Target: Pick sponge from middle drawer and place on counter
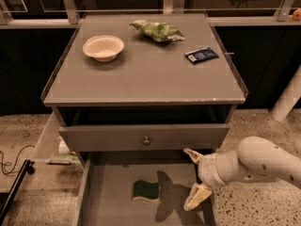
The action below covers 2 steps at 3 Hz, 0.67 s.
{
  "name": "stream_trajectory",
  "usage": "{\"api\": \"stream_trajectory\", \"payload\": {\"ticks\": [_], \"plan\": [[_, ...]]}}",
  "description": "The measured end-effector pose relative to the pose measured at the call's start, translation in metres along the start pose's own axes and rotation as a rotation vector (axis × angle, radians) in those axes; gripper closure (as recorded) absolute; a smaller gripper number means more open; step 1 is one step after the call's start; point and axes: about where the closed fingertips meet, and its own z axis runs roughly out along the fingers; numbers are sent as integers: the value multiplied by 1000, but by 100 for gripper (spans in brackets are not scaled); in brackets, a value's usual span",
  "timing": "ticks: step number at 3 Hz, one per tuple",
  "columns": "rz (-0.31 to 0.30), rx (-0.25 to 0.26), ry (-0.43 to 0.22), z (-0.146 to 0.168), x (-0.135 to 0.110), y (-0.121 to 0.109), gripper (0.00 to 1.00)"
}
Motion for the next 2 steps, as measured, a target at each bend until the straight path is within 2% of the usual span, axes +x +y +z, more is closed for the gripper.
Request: {"api": "stream_trajectory", "payload": {"ticks": [1, 2], "plan": [[22, -19, 7, 16, 5, 7, 0], [12, -40, 1, 63, 18, 17, 0]]}}
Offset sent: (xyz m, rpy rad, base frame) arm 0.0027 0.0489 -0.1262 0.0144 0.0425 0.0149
